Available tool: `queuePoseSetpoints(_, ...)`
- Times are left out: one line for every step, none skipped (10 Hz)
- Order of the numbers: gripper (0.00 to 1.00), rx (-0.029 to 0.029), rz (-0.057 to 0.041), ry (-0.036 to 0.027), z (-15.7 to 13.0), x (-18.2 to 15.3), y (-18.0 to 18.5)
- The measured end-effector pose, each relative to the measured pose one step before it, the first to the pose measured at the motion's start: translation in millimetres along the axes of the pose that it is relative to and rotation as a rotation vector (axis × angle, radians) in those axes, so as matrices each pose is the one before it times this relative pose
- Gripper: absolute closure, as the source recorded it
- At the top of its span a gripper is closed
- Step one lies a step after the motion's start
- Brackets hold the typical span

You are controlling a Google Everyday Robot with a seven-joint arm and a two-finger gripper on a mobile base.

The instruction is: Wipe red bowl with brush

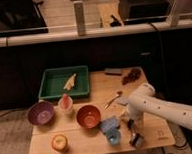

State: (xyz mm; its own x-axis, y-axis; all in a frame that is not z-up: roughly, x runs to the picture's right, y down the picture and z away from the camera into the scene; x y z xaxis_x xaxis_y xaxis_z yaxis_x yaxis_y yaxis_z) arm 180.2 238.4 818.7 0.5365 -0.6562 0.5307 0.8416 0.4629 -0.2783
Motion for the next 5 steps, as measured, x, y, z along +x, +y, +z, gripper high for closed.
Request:
queuePoseSetpoints(0.27, -0.00462, -0.01235, -0.00028, 3.8, 0.03, -0.06)
queuePoseSetpoints(0.35, -0.00455, -0.00843, 0.001, 2.37, -0.14, 0.03)
queuePoseSetpoints(0.47, -0.00604, -0.00893, 0.00159, 2.14, -0.49, 0.54)
queuePoseSetpoints(0.54, -0.00174, -0.00248, 0.0002, 0.51, -0.11, 0.24)
queuePoseSetpoints(0.66, -0.00128, -0.00185, 0.00039, 0.65, -0.02, 0.59)
